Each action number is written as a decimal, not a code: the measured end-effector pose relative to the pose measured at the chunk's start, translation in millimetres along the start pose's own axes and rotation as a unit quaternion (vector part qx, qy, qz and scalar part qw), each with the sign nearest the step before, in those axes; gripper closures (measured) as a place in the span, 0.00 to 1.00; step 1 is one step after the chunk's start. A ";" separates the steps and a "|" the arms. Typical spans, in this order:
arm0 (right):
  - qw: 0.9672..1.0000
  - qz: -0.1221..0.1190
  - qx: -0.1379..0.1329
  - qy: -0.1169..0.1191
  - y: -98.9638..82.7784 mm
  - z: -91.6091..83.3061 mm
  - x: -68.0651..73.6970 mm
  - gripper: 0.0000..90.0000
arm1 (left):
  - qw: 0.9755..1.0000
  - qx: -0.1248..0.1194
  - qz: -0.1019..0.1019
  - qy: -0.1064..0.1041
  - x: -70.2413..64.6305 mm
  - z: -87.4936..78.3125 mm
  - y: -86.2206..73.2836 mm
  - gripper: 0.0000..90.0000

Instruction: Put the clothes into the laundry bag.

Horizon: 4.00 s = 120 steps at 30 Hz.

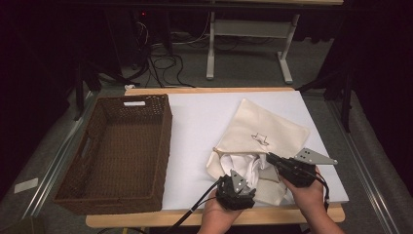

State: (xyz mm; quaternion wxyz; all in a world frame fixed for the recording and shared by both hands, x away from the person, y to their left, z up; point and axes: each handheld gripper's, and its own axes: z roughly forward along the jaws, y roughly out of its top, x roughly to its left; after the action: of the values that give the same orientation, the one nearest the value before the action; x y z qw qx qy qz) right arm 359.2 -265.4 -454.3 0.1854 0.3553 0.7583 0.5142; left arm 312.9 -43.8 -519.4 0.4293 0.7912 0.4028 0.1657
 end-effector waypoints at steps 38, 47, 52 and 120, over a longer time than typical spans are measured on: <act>1.000 0.001 -0.010 0.002 2.7 -1.9 -1.0 0.98 | 0.999 -0.030 -0.018 0.003 7.3 19.8 40.8 0.90; 1.000 0.003 -0.015 0.001 3.3 -3.2 -2.3 0.98 | 0.999 -0.038 -0.020 0.005 6.0 33.1 48.1 0.90; 1.000 0.005 -0.017 0.001 3.5 -4.0 -2.6 0.98 | 0.999 -0.040 -0.017 0.009 7.4 45.0 56.2 0.90; 1.000 0.004 -0.013 0.002 1.5 -5.8 -4.0 0.97 | 0.996 -0.081 -0.040 0.000 25.8 -28.5 24.4 0.39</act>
State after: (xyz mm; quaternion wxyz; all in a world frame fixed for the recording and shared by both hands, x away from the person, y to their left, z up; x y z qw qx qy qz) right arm 358.7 -271.8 -450.9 0.1865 0.3548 0.7505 0.5254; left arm 323.6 -15.6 -485.3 0.4979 0.7373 0.4195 0.1804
